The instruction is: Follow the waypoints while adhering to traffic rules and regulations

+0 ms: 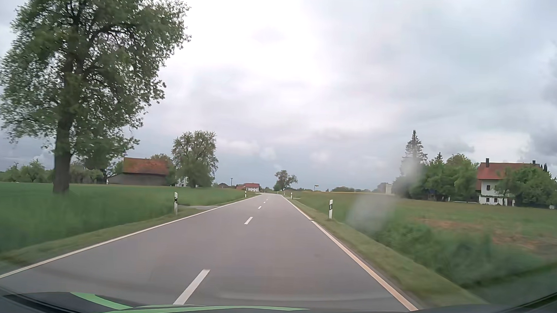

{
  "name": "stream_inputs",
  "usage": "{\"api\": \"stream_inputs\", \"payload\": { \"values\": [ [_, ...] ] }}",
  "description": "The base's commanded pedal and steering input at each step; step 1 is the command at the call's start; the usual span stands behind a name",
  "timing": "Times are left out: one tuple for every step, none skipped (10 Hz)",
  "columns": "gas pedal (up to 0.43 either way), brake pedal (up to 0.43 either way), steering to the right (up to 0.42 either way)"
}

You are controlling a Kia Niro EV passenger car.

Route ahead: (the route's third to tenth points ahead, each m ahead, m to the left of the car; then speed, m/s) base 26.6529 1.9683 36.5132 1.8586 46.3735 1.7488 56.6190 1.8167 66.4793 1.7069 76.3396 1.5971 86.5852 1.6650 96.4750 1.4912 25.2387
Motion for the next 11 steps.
{"api": "stream_inputs", "payload": {
  "values": [
    [0.287,0.000,0.004],
    [0.268,0.000,0.003],
    [0.248,0.000,0.003],
    [0.209,0.000,0.003],
    [0.150,0.000,0.003],
    [0.067,0.000,0.003],
    [0.000,0.000,0.003],
    [0.000,0.000,0.003],
    [0.000,0.000,0.003],
    [0.000,0.000,0.003],
    [0.000,0.000,0.003]
  ]
}}
